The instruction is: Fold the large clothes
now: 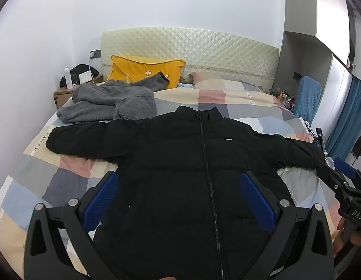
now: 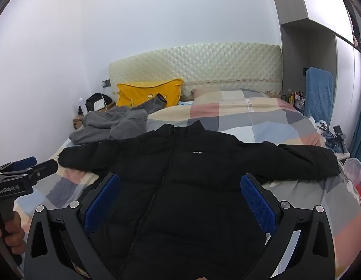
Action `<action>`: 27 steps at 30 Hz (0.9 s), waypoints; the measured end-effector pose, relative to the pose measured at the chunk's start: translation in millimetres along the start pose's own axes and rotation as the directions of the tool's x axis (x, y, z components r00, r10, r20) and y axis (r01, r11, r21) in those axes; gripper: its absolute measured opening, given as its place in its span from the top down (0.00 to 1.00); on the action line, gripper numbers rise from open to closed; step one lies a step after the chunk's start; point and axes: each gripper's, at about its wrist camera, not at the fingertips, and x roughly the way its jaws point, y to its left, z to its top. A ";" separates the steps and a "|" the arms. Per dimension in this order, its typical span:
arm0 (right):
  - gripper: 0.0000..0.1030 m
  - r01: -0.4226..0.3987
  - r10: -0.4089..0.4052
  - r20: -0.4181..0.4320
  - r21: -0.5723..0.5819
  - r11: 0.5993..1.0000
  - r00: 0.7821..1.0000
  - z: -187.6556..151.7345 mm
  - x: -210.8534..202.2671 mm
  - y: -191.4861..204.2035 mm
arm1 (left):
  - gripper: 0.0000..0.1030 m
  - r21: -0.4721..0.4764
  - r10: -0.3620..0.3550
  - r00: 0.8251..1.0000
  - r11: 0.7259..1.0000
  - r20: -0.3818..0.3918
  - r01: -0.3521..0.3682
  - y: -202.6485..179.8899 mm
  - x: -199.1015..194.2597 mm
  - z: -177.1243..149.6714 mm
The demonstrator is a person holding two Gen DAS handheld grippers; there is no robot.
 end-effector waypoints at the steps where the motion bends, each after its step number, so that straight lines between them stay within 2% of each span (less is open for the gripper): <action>1: 0.00 -0.010 0.010 -0.001 0.019 1.000 1.000 0.5 -0.1 -0.3 | 0.00 0.001 0.000 1.000 1.000 0.000 0.000 -0.1 -0.2 0.1; 8: 0.00 -0.013 0.013 -0.013 -0.012 1.000 1.000 -1.5 0.5 5.8 | 0.00 0.013 0.040 0.999 0.999 0.014 -0.040 2.3 3.9 -5.6; 11: 0.00 0.000 0.000 -0.002 -0.026 1.000 1.000 -11.8 0.5 6.1 | 0.00 -0.002 0.021 1.000 1.000 0.005 -0.021 6.4 7.8 -8.2; 17: 0.00 0.007 -0.007 -0.009 -0.031 0.999 1.000 -2.2 1.0 9.9 | 0.00 0.007 0.029 0.999 1.000 -0.015 -0.029 -0.6 11.9 -10.6; 27: 0.00 0.014 -0.015 -0.046 -0.021 1.000 0.999 -6.7 15.2 20.7 | 0.00 -0.015 -0.021 0.999 1.000 -0.041 0.020 -0.7 17.5 -11.8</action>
